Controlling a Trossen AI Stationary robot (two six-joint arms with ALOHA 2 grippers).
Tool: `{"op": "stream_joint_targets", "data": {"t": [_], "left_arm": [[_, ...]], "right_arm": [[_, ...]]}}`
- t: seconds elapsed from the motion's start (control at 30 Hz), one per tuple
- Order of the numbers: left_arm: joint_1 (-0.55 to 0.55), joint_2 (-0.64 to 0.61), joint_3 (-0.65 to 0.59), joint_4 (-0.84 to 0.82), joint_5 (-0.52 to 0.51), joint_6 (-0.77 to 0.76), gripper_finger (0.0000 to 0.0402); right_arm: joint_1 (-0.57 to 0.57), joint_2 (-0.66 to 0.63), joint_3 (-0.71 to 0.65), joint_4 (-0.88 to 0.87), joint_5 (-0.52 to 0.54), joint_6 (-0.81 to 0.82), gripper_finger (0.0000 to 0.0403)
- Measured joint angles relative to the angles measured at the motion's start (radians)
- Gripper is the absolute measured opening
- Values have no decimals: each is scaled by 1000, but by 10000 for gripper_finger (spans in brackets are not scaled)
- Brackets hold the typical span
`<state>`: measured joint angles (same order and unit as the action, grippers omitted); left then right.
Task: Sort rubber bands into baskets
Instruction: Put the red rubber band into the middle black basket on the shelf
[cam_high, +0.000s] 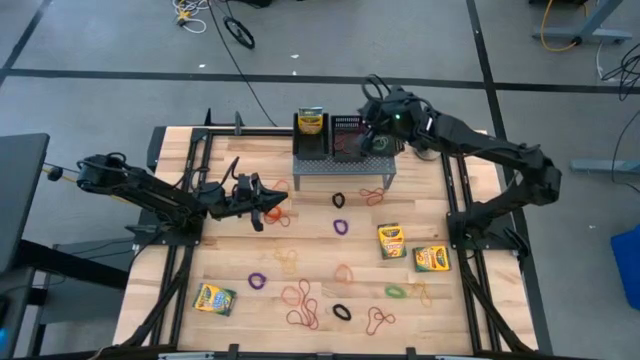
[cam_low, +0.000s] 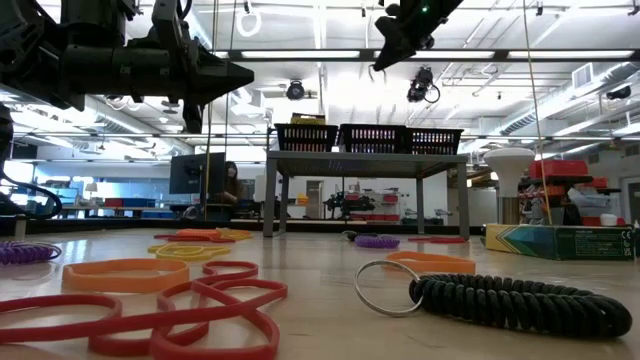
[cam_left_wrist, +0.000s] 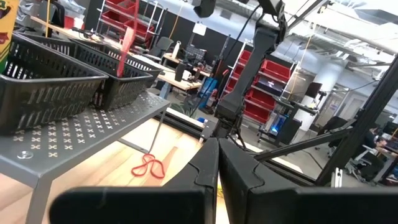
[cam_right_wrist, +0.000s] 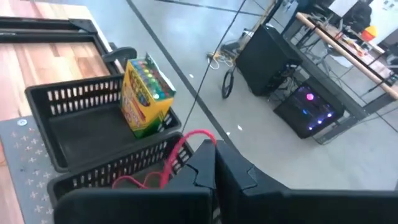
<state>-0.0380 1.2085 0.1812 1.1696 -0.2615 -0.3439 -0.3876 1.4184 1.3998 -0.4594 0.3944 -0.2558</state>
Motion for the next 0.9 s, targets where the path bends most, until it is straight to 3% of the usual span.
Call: {"op": "stream_joint_targets", "data": {"t": [0.9], "left_arm": [[0, 0, 0, 1, 0, 0, 18]], "right_arm": [[-38, 92, -1, -5, -14, 30, 4]]}}
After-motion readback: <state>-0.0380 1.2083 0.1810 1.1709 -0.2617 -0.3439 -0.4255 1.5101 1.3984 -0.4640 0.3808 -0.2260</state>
